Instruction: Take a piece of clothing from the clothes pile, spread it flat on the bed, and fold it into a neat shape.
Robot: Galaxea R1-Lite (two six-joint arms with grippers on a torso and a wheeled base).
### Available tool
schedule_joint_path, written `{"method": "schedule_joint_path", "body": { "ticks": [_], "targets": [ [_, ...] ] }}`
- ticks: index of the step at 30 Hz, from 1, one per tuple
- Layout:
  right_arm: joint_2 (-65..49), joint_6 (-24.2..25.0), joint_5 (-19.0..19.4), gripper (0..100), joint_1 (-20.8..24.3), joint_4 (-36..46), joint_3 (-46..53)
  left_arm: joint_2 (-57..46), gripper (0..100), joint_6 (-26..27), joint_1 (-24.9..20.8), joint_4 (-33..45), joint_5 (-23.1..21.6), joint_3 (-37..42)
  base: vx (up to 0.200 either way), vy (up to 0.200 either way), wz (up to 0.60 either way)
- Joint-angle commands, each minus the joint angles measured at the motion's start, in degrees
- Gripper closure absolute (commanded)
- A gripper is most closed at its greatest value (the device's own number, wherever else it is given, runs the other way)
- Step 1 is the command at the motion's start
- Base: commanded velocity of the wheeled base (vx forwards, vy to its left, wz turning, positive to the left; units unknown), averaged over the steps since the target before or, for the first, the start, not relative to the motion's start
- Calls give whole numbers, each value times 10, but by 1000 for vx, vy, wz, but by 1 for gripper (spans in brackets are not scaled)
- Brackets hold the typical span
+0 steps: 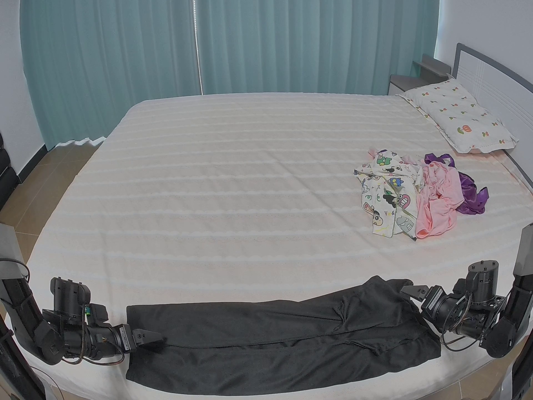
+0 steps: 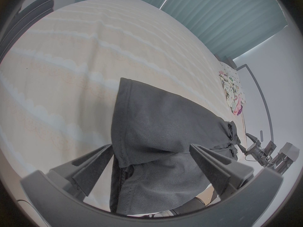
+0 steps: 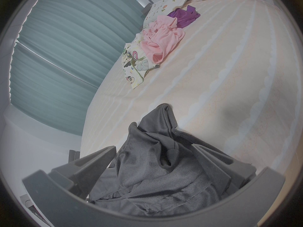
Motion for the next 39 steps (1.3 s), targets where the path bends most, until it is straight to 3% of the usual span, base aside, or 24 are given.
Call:
{"method": "schedule_joint_path", "body": {
  "ticks": [1, 19, 35, 36, 39],
  "targets": [
    [1, 0, 0, 0, 0, 0, 10, 2, 0, 0, -9, 0, 0, -2, 0, 0, 0],
    [-1, 13, 0, 0, 2, -1, 10, -1, 0, 4, -10, -6, 50, -8, 0, 0, 0],
    [0, 15, 1, 0, 2, -1, 10, 28, 0, 4, -29, -6, 49, -16, 0, 0, 0],
    [0, 15, 1, 0, 2, -1, 10, 28, 100, 4, -29, -6, 49, -16, 0, 0, 0],
    [0, 15, 1, 0, 2, -1, 10, 26, 100, 4, -29, -6, 49, -14, 0, 0, 0]
  ]
}}
